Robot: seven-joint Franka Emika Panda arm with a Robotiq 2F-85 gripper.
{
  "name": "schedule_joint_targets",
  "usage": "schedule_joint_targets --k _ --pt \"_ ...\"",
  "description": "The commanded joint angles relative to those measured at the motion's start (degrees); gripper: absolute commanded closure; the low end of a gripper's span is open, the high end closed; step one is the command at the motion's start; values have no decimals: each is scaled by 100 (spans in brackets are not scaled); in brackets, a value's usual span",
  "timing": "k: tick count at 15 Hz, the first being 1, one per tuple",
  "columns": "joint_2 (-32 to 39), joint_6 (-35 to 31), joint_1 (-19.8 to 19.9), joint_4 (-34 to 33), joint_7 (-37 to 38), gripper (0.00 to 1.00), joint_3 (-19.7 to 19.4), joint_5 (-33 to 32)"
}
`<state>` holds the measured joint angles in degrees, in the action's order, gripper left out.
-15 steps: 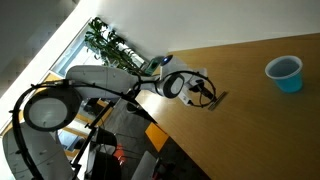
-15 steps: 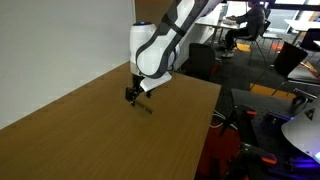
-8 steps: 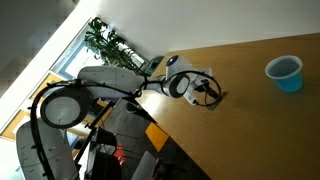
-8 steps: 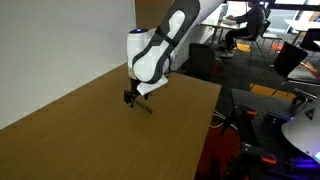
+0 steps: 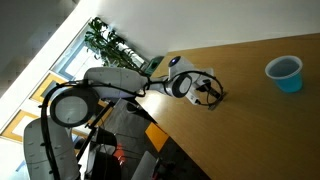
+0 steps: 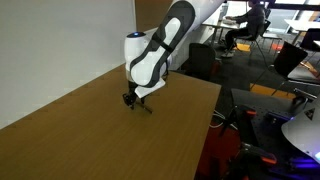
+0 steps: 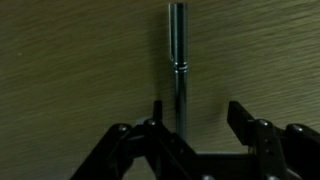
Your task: Place the black pen inside the blue and white cup
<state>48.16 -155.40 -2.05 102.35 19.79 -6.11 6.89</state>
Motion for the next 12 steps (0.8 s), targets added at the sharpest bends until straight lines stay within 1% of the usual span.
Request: schedule_joint_targets --k 1,2,5,6,7,9,10,12 --pt "125 24 -114 -183 191 56 -119 43" --pt "147 27 -117 -211 196 63 -123 44" --pt "156 25 -127 -253 209 88 -163 36" --pt "154 27 -134 -256 216 95 -175 33" --pt "164 28 -132 -269 211 100 -176 32" --pt "132 37 -157 -242 220 100 -192 21" --pt "86 50 -181 -201 214 97 -201 3" --pt "-119 36 -216 -20 162 97 -183 -8"
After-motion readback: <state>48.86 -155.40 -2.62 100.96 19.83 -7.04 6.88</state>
